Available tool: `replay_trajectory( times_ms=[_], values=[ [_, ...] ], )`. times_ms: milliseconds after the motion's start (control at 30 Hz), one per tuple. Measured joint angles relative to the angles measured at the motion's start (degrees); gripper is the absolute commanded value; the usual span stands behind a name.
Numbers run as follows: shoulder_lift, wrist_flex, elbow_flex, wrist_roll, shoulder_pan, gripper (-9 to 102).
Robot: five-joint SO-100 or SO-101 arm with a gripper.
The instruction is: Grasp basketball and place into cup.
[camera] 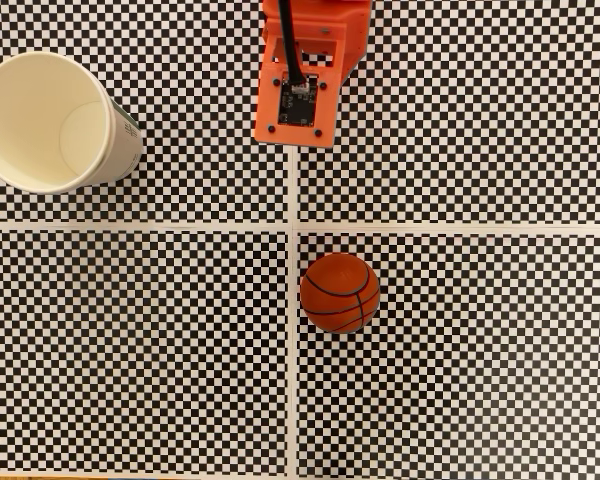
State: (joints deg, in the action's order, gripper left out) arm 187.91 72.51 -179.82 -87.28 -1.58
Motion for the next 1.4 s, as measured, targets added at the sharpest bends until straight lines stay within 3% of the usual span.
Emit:
replay_trajectory(
  times_ms=[1400],
  values=[
    [0.0, 0.0, 0.0, -0.4, 0.2, 0]
  ],
)
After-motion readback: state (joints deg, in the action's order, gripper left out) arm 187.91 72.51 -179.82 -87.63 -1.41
